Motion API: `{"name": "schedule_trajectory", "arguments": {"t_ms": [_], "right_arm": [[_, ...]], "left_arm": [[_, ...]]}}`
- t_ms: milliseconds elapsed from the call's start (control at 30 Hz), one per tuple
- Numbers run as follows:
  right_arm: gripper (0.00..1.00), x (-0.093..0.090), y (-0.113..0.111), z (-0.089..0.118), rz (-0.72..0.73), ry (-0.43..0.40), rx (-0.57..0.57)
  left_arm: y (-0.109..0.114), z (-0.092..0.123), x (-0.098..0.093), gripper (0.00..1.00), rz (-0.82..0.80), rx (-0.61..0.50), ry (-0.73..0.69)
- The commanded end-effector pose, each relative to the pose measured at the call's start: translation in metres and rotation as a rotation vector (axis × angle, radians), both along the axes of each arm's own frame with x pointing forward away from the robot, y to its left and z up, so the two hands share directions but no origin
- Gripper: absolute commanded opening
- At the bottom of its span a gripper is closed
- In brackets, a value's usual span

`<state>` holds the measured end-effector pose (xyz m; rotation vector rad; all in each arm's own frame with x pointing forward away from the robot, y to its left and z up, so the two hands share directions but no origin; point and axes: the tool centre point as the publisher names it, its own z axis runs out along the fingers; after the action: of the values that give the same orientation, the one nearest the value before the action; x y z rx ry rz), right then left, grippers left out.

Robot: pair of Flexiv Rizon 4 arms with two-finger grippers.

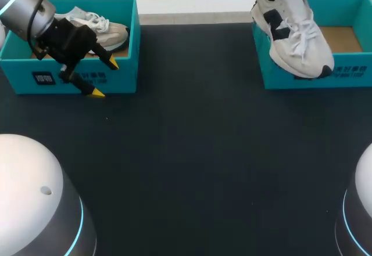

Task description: Take the shoe out of the shoebox, open the shoe tongue, remove and reinsert the insole, then place the shoe into the shoebox

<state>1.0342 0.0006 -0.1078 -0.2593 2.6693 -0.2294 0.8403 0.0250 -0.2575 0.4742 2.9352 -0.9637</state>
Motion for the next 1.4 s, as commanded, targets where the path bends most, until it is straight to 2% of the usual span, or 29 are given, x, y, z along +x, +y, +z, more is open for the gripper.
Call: {"name": "schedule_trajectory", "arguments": {"t_ms": [33,367,533,667,833,933,1200,1267,1400], "right_arm": [[0.00,-0.003,-0.002,0.000,0.004,-0.004,0.002],[0.00,-0.003,-0.002,0.000,0.004,-0.004,0.002],[0.00,0.024,-0.049,-0.012,-0.005,0.007,0.009],[0.00,0.040,-0.074,-0.014,-0.001,-0.001,-0.012],[0.00,0.047,-0.114,-0.016,-0.026,0.008,-0.025],[0.00,0.051,-0.150,-0.025,-0.066,0.030,-0.039],[0.00,0.059,-0.228,-0.040,-0.181,0.025,-0.038],[0.00,0.060,-0.241,-0.041,-0.165,-0.006,-0.045],[0.00,0.060,-0.241,-0.041,-0.165,-0.006,-0.045]], "left_arm": [[0.000,0.000,-0.001,1.00,0.001,0.003,-0.001],[0.000,0.000,-0.001,1.00,0.001,0.003,-0.001],[0.000,0.000,-0.001,1.00,0.001,0.003,-0.001],[0.000,0.000,-0.001,1.00,0.001,0.003,-0.001],[0.000,0.000,-0.001,1.00,0.001,0.003,-0.001],[0.000,0.000,-0.001,1.00,0.001,0.003,-0.001],[0.000,0.000,-0.001,1.00,0.001,0.003,-0.001],[0.000,0.000,-0.001,1.00,0.001,0.003,-0.001],[0.000,0.000,-0.001,1.00,0.001,0.003,-0.001]]}}
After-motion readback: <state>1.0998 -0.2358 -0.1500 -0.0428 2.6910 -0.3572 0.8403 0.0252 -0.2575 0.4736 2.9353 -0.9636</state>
